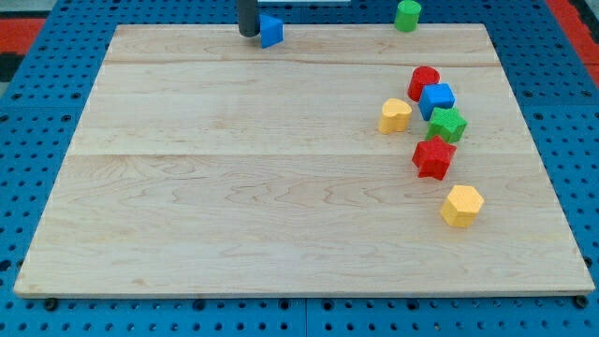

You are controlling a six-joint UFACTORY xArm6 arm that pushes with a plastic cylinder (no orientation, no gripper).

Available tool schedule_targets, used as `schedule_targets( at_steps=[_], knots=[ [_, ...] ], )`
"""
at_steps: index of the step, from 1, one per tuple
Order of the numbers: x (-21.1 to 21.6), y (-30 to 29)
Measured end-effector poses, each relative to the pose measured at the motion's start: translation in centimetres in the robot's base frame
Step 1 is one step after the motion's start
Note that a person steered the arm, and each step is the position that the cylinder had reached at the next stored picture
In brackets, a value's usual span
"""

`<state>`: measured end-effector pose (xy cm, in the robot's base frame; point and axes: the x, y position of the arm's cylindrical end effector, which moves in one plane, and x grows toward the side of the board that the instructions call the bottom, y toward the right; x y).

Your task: Move the yellow hexagon towards the blue triangle

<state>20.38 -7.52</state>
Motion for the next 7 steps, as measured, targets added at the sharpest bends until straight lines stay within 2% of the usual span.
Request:
schedule_targets(
  at_steps=[2,3,4,5,6,7],
  knots=[
    [0.1,4.2],
    [7.8,-3.2],
    [16.7,-5.3],
    [24.8,-2.3],
    [34.7,3.0],
    [36.5,12.9]
  ],
)
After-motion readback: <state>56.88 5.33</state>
